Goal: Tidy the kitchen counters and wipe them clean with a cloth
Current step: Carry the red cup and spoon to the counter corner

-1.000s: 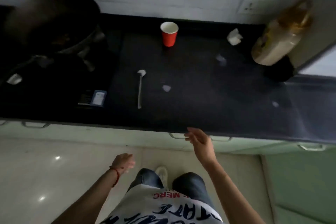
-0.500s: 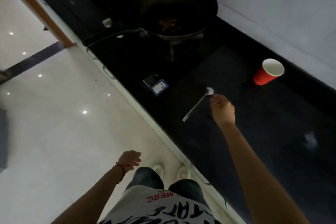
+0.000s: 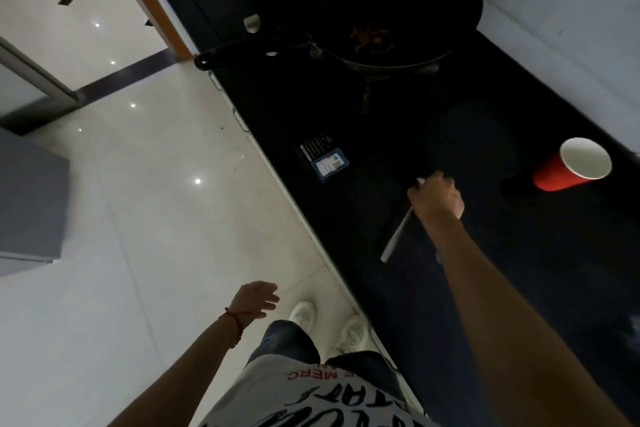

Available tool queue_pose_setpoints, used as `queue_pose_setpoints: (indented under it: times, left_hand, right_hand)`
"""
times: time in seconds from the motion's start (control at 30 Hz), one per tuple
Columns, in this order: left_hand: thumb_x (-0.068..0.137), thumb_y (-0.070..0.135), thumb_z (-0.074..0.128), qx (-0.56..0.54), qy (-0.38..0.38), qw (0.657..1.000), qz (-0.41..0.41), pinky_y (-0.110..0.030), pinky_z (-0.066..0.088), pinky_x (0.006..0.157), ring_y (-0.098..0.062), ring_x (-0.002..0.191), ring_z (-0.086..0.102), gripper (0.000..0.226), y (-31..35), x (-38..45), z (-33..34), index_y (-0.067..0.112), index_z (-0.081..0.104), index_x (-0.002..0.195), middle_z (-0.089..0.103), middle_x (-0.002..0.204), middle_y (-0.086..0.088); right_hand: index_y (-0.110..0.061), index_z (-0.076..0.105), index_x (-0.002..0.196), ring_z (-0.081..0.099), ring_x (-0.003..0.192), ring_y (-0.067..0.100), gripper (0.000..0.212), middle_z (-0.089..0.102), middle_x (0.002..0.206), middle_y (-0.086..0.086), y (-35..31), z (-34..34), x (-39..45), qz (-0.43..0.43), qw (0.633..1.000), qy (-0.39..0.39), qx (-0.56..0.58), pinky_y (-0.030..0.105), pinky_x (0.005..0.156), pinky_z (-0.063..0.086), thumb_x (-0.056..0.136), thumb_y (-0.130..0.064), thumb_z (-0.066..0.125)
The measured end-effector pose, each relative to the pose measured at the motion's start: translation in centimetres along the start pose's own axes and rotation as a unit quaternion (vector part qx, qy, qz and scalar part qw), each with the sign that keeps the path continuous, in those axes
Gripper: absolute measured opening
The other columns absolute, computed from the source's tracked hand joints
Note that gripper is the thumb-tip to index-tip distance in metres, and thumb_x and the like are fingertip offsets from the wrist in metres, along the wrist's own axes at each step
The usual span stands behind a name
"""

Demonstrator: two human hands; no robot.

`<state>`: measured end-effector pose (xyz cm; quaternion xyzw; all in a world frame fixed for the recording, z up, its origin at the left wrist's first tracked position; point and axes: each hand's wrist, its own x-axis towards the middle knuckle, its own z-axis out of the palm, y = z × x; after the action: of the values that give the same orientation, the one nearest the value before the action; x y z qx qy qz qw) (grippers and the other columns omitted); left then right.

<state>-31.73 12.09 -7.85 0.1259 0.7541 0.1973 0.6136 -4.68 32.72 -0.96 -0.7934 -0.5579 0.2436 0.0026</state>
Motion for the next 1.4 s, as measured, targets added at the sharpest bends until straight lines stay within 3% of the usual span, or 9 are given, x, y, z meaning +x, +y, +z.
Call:
queue_pose_setpoints:
  times: [0.1,0.23,0.43,0.5,0.57,0.67,0.93,1.17,1.4]
  left_hand:
    - [0.093,0.006,0.044,0.024,0.002,0.998,0.051,-0.024,0.034,0.055,-0.015,0.056,0.057,0.025,1.4,-0.5,0.3,0.013,0.058,0.073,0.061,0.067,-0.005]
    - [0.092,0.004,0.045,0.096,-0.003,0.984,0.151,-0.025,0.041,0.062,-0.019,0.072,0.06,0.029,5.0,-2.6,1.3,0.02,0.062,0.075,0.067,0.053,0.012]
    - [0.078,0.022,0.062,0.183,-0.073,0.934,0.298,-0.022,0.045,0.079,-0.003,0.083,0.061,0.01,13.2,-6.3,6.7,0.032,0.062,0.081,0.066,0.083,0.011]
    - [0.086,0.017,0.058,0.212,-0.104,0.912,0.335,-0.013,0.046,0.075,0.008,0.076,0.063,0.011,15.5,-6.6,9.9,0.026,0.063,0.087,0.065,0.083,0.012]
    - [0.089,0.012,0.053,0.233,-0.127,0.891,0.367,-0.014,0.046,0.073,0.011,0.072,0.063,0.014,17.7,-6.4,13.7,0.015,0.064,0.098,0.066,0.083,0.007]
    - [0.087,0.013,0.058,0.28,-0.143,0.856,0.411,-0.027,0.047,0.083,-0.011,0.089,0.065,0.02,20.4,-5.7,19.8,0.009,0.063,0.105,0.069,0.097,-0.01]
    - [0.073,0.024,0.075,0.287,-0.144,0.808,0.494,-0.031,0.045,0.096,-0.022,0.122,0.049,0.074,24.8,-4.6,33.8,0.01,0.037,0.136,0.048,0.136,-0.012]
    - [0.062,0.021,0.083,0.278,-0.158,0.821,0.473,-0.037,0.028,0.113,-0.025,0.138,0.031,0.109,26.1,-2.5,40.9,0.007,0.013,0.145,0.029,0.15,-0.013]
    - [0.061,0.014,0.083,0.196,-0.123,0.848,0.477,-0.025,0.041,0.094,-0.024,0.122,0.05,0.082,25.4,-0.8,43.1,0.009,0.039,0.131,0.052,0.132,-0.011]
  right_hand:
    - [0.001,0.061,0.101,0.064,0.091,0.035,0.027,0.065,0.101,0.02,0.3,-0.1,-0.2,-0.011,0.998,0.014,0.066,0.037,0.071,0.049,0.092,-0.021,0.048]
    - [-0.005,0.063,0.078,0.064,0.053,0.008,0.021,0.068,0.072,0.007,1.7,-0.8,-1.5,0.018,0.949,0.006,0.313,0.023,0.052,0.054,0.09,-0.009,0.046]
    - [-0.011,0.062,0.073,0.064,0.05,0.009,0.016,0.067,0.067,0.006,6.2,-3.7,-5.3,0.061,0.861,0.037,0.504,0.019,0.05,0.055,0.088,-0.009,0.057]
    - [-0.012,0.062,0.071,0.064,0.048,0.01,0.018,0.067,0.066,0.007,8.2,-4.7,-6.5,0.078,0.836,0.063,0.54,0.02,0.048,0.054,0.088,-0.008,0.057]
    - [-0.012,0.063,0.072,0.063,0.048,0.011,0.017,0.067,0.066,0.009,10.1,-5.5,-7.5,0.095,0.818,0.09,0.56,0.02,0.048,0.054,0.088,-0.008,0.057]
    - [-0.006,0.064,0.077,0.063,0.046,0.01,0.014,0.067,0.066,0.01,13.0,-6.1,-8.6,0.127,0.794,0.12,0.582,0.02,0.046,0.052,0.088,-0.007,0.056]
    - [0.0,0.064,0.084,0.063,0.046,0.011,0.011,0.066,0.066,0.012,17.6,-6.3,-9.8,0.187,0.751,0.151,0.615,0.02,0.046,0.052,0.088,-0.006,0.055]
    - [0.0,0.065,0.081,0.065,0.049,0.014,0.013,0.068,0.064,0.01,19.3,-6.8,-10.2,0.191,0.735,0.158,0.631,0.02,0.047,0.053,0.089,-0.006,0.056]
    - [-0.005,0.065,0.078,0.066,0.049,0.013,0.014,0.07,0.056,0.003,21.4,-6.9,-10.3,0.213,0.725,0.177,0.631,0.019,0.048,0.053,0.088,-0.007,0.056]
